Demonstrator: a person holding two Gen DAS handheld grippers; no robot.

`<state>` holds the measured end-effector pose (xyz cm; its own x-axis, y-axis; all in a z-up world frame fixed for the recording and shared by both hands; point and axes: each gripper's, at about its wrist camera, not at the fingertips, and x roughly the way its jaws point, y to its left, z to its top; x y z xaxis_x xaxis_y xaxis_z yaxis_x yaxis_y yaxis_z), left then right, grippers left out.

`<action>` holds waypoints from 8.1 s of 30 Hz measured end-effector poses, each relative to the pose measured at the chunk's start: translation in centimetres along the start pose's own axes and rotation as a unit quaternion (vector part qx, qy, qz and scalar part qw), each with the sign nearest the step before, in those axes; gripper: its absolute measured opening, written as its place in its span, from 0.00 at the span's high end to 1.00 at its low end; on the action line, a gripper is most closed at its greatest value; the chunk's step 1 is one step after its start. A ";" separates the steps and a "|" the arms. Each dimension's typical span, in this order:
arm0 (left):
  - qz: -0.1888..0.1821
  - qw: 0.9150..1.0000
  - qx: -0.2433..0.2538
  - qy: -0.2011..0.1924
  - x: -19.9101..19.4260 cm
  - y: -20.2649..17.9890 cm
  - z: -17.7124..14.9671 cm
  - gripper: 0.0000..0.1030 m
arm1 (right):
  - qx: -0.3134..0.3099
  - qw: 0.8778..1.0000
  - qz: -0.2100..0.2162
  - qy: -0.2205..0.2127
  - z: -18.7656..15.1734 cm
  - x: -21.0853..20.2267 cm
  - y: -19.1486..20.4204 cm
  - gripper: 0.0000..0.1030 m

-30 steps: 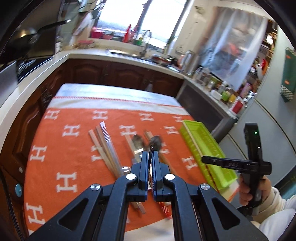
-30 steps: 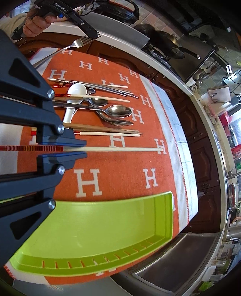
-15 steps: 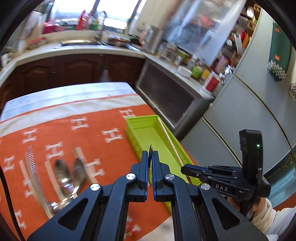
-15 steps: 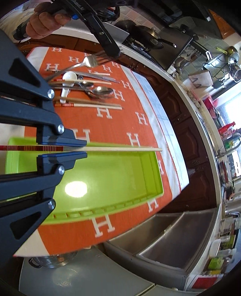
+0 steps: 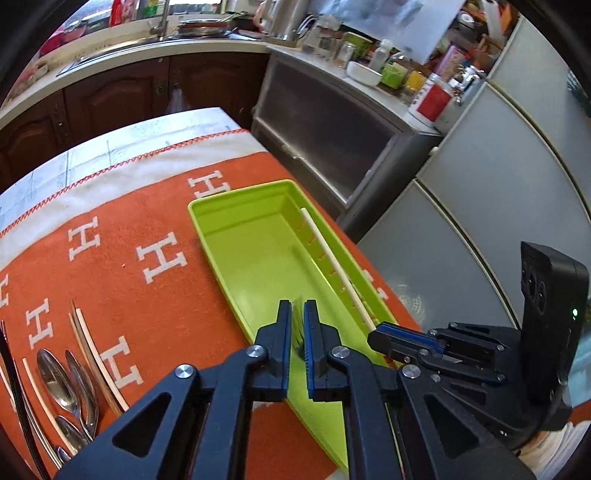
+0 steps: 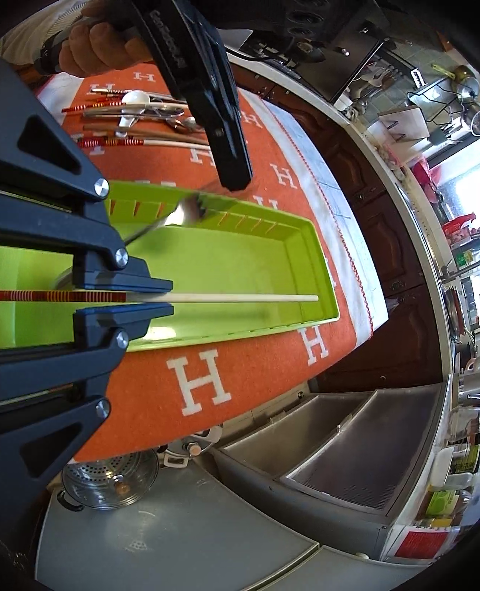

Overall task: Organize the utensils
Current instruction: 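Carry the chopstick into the green tray with the right tool while the left tool drops the fork there, then grasp a plain wooden chopstick with the right tool, then lower the wooden chopstick into the green tray with the right tool while the left tool grasps a red-banded chopstick, then place the red-banded chopstick in the tray with the left tool while the right tool opens, then grasp another red-banded chopstick from the pile with the left tool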

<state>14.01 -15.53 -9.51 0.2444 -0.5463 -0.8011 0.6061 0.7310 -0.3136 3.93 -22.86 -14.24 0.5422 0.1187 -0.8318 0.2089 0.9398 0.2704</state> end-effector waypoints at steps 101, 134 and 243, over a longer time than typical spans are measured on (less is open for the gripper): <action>0.220 0.955 -0.198 -0.035 -13.3 12.9 -17.6 0.32 | -0.144 0.985 0.016 0.093 -2.4 8.6 17.0 0.93; 0.130 0.958 -0.255 0.023 -2.9 11.1 -7.7 0.77 | 0.010 0.998 0.054 -0.025 -0.5 -1.0 4.8 0.94; 0.140 0.935 -0.325 -0.038 -12.2 22.8 -19.7 0.74 | -0.122 0.989 0.072 0.051 -2.6 4.1 20.1 0.93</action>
<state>9.95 15.81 -16.95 0.3919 -0.3052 -0.8679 -0.0714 0.9305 -0.3594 8.24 -2.60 -13.52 0.4651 0.2763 -0.8410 -0.0741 0.9589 0.2740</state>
